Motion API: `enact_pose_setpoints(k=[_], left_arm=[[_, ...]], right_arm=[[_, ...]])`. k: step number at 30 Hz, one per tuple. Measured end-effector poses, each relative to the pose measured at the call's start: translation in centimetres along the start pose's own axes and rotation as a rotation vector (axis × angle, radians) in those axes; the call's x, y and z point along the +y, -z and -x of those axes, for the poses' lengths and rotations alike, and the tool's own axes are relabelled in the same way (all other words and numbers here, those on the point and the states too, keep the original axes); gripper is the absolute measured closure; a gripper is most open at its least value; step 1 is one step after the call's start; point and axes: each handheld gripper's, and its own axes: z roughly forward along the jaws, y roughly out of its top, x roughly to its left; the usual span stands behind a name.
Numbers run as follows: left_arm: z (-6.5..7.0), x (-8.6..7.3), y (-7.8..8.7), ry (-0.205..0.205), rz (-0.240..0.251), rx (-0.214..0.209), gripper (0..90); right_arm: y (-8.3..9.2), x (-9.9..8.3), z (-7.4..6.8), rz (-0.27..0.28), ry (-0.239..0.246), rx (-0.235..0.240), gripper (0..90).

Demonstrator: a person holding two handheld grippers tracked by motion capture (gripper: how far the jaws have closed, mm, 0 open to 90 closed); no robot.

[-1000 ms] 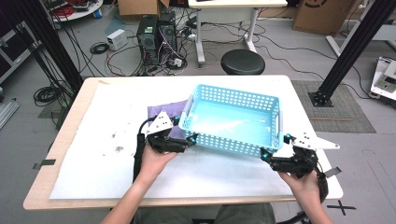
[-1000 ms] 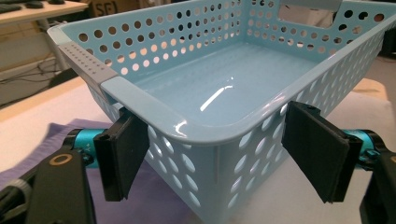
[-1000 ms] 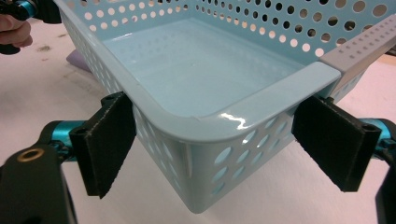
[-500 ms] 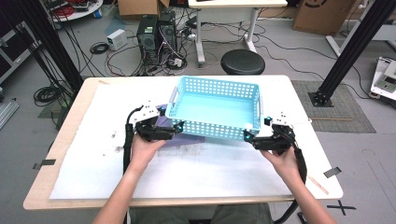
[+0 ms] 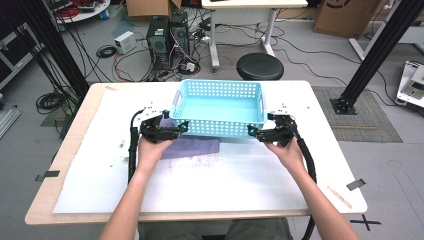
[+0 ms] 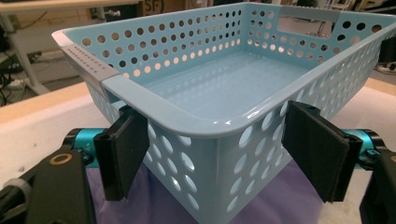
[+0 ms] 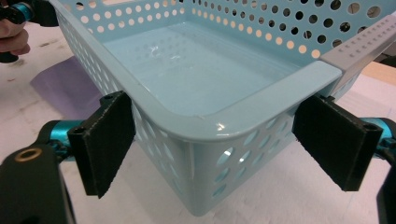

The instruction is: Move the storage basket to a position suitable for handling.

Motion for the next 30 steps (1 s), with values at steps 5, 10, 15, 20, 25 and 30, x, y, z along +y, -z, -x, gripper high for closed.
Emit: enact_pose_setpoints(k=[5, 10, 15, 20, 25, 30], left_arm=[[-1.5, 0.1, -0.9, 0.014, -0.003, 0.009, 23.8], [-2.5, -0.6, -1.7, 0.046, -0.012, 0.029, 24.0], [-3.2, -0.3, -2.4, 0.054, -0.021, 0.039, 24.0], [-3.6, -0.2, -3.0, 0.049, -0.016, 0.046, 24.0], [-3.8, -0.5, -3.2, 0.064, -0.021, 0.048, 24.0], [-3.6, -0.3, -2.9, 0.045, -0.027, 0.059, 30.7]], right_arm=[[-1.9, 0.6, 1.1, -0.01, -0.004, 0.004, 13.4], [-3.1, 1.0, 1.9, -0.024, 0.006, 0.002, 13.3], [-4.4, 1.4, 3.1, -0.04, -0.018, 0.024, 13.1], [-5.1, 1.4, 4.2, -0.05, -0.034, 0.04, 12.9], [-5.7, 1.2, 4.7, -0.07, -0.039, 0.058, 12.8], [-5.9, 0.9, 5.3, -0.082, -0.058, 0.07, 12.6]])
